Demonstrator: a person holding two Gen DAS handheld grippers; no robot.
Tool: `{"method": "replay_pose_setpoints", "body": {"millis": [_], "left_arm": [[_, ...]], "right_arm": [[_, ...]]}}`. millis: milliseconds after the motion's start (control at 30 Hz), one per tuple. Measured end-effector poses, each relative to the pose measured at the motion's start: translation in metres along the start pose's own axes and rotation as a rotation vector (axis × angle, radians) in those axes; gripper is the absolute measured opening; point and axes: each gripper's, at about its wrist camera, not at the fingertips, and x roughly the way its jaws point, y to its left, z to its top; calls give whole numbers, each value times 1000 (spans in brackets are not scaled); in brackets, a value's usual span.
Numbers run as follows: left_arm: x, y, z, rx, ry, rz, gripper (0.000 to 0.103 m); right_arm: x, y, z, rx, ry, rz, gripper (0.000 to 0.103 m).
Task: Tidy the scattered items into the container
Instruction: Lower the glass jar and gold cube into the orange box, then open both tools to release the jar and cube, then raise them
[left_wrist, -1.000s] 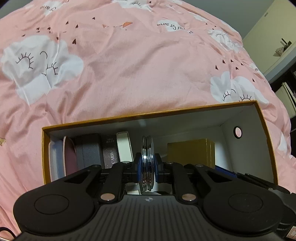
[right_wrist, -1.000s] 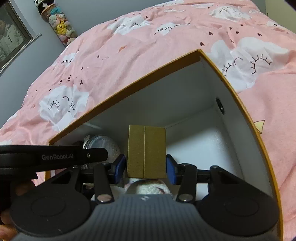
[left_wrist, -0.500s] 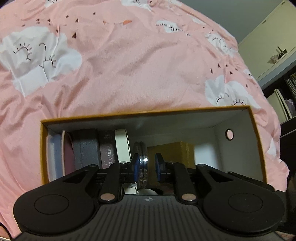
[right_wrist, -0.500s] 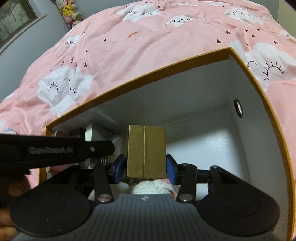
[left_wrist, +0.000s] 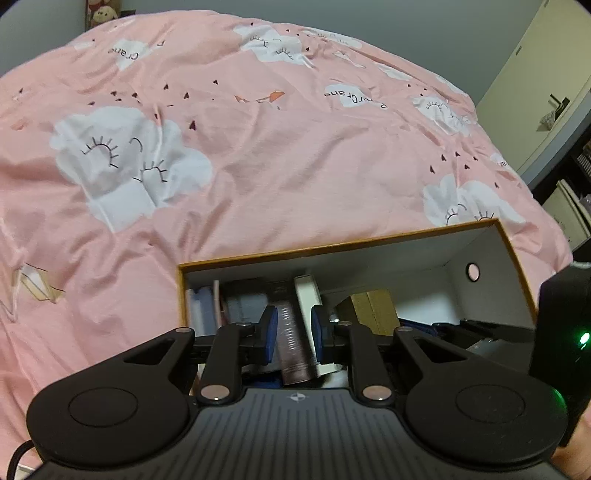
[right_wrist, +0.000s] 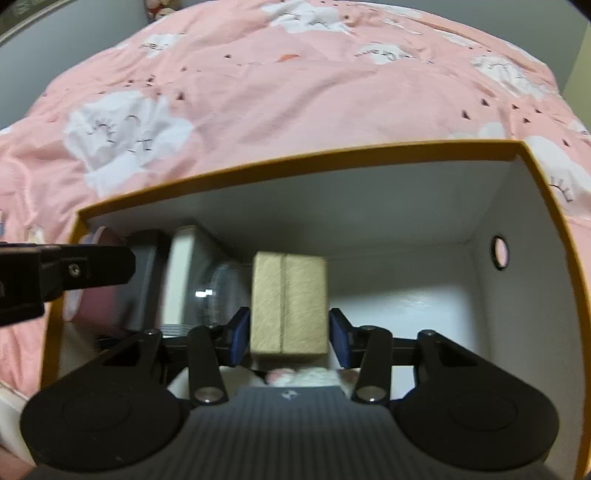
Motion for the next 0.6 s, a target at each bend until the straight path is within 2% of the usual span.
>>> {"method": "replay_pose_setpoints", "body": {"millis": [167,367,600], "left_arm": [[-4,7,-6,-2,1,2,22],[-10,12,-11,8,-7,10,22],[-12,16,-17,26,-5,47,23]], "right_arm": [[-5,-8,-2,50,4,45,50],[-16,-20,-6,140,-2,157,56],[-15,-19,-9,136,0,162,51]]}}
